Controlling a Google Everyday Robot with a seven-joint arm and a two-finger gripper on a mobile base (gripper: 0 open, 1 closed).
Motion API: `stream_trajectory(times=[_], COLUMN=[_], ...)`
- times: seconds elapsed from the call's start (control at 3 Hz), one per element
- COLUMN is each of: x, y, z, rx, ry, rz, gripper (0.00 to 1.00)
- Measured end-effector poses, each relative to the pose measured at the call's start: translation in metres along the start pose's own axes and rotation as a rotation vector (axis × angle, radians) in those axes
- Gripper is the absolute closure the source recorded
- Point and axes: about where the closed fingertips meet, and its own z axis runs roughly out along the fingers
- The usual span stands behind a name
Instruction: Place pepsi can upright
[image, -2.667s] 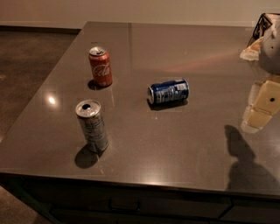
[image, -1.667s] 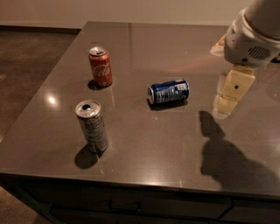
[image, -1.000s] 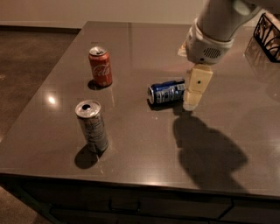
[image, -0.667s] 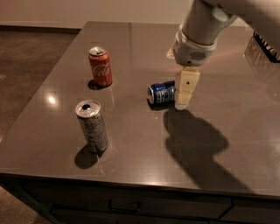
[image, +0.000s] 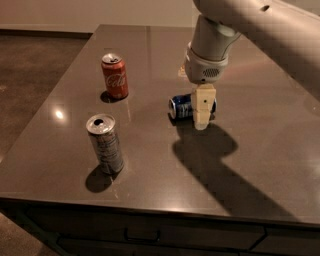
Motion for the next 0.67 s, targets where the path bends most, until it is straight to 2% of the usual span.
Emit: stream_trajectory(times=[0.33, 0.67], x=[0.0011, 0.0018], y=[-0.0014, -0.0026], z=[0.0137, 0.0217], rx=[-0.032, -0.068], ry=[0.017, 0.038], rz=[-0.021, -0.026], gripper=[0.15, 0.46])
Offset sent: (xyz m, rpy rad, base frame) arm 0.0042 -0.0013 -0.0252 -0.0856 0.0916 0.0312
